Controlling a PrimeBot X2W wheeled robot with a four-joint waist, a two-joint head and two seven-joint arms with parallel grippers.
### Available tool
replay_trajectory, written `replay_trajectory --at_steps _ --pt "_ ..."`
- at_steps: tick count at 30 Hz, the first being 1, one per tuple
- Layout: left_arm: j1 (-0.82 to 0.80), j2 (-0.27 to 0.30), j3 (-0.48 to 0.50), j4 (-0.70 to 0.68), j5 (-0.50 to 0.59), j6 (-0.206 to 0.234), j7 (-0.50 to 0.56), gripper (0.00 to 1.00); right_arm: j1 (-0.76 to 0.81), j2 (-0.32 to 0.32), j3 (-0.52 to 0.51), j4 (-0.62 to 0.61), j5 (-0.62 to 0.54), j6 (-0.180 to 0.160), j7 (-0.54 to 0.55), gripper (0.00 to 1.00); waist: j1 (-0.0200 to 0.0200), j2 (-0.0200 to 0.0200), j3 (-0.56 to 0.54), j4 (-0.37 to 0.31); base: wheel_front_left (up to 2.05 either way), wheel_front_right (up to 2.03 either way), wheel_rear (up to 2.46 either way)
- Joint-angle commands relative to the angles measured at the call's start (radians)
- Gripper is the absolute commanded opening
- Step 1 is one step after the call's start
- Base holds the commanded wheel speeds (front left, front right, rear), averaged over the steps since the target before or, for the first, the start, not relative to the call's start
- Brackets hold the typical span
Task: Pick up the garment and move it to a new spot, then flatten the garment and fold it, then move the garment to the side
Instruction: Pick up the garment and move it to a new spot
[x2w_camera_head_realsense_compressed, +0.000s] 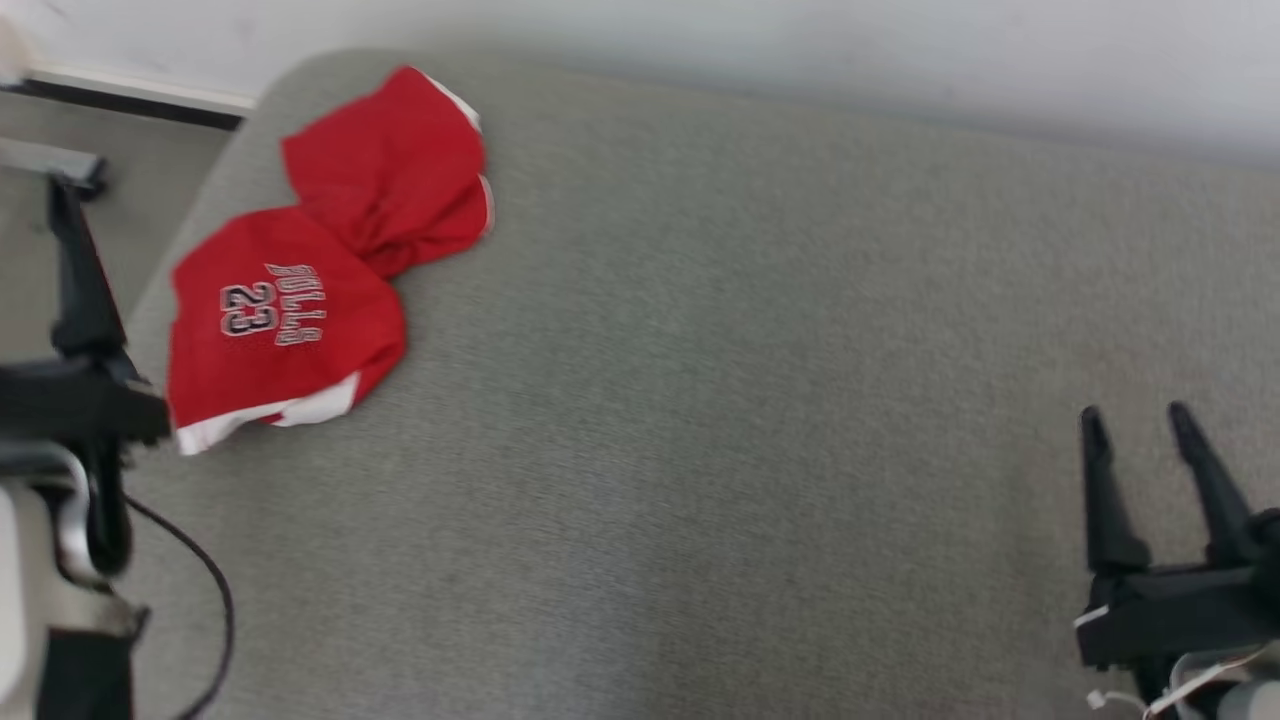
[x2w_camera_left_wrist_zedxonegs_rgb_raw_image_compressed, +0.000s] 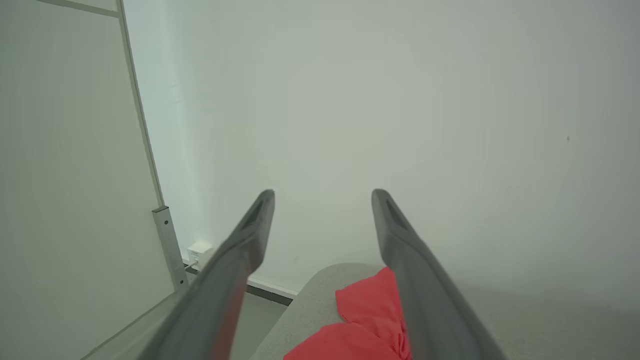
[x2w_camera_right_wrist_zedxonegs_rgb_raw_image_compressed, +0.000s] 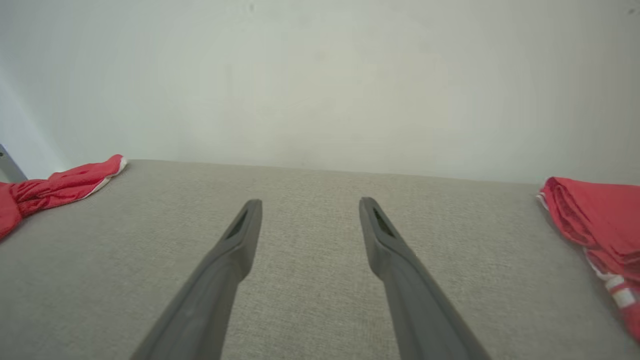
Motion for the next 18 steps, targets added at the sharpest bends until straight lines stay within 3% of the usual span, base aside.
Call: replay_trajectory --at_steps 1,11,18 --pt "-0.06 0.019 -0.002 0.029 -0.004 -0.005 0.011 1.0 -0.021 -0.011 -0.02 -0.024 -0.008 -0.003 0.005 1.0 -0.0002 -0.0002 0.149 -0.135 0.0 0.0 0.0" --pt "-0.285 0.127 0.002 0.232 -0.025 -0.006 0.051 1.0 -0.027 -0.01 -0.106 -0.123 -0.024 -0.003 0.028 1.0 -0.0002 -0.0002 0.263 -0.236 0.0 0.0 0.0" --pt "-0.367 0.186 -0.011 0.39 -0.044 -0.012 0.099 1.0 -0.037 -0.004 -0.121 -0.165 -0.032 -0.003 0.045 1.0 -0.0002 -0.0002 0.3 -0.262 0.0 0.0 0.0"
